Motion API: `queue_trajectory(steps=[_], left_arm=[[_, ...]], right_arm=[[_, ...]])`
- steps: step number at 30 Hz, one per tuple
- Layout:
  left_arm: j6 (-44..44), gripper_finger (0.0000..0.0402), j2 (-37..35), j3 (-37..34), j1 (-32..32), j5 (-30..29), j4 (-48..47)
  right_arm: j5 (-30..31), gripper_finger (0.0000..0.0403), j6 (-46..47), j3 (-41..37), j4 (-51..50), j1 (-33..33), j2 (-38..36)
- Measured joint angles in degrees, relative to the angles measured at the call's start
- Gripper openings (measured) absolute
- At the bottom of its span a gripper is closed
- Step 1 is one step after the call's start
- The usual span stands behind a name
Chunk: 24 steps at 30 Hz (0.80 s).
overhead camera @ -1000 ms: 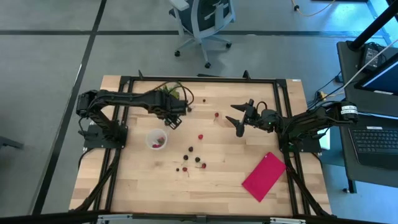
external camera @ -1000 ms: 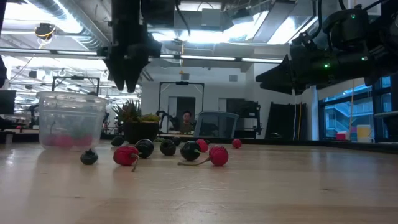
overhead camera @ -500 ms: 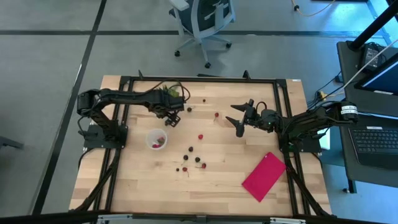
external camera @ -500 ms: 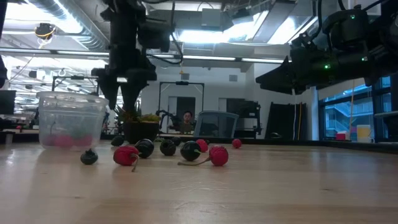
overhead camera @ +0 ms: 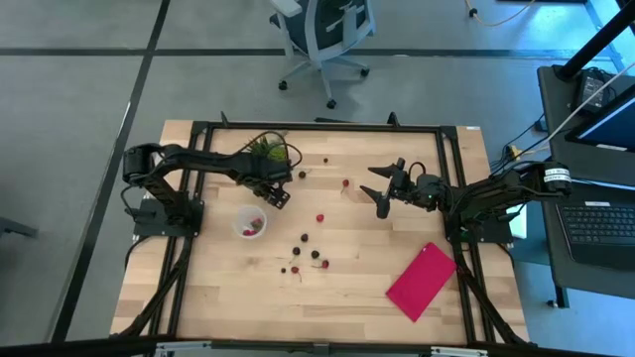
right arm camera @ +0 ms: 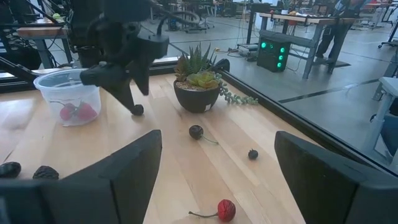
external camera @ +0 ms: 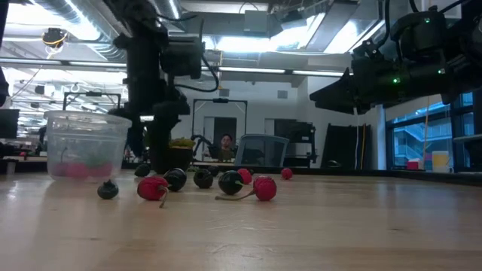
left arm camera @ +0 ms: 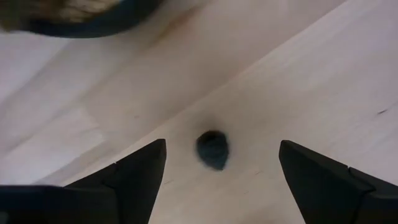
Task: Pick and placing Produce into tupperware
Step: Put the blackberry into the transparent container
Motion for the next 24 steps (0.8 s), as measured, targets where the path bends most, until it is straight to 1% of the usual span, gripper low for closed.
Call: queue_trajectory(steps=[2,8,12,24], left_arm=[[-0.02,0.0298,0.00,-1.43,0.13,0.81,1.31],[-0.44,0.0285,0.00,-3.73,0.14,0.33,1.90],[-0.44,0.0277,0.00,-5.32,0.34,0.17,6.69],[-0.44,0.0248,0.00,-8.18,3.23,0.06,8.26]], right_arm=[[0.02,0.0314,0.05,0.00,0.02,-0.01,0.00],[0.02,0.0314,0.07,0.00,0.04,0.00,0.00],[-0.01,0.0314,0.07,0.00,0.13,-0.02,0.00],[0.00,0.0314,0.00,0.00,0.20,0.00,0.00]])
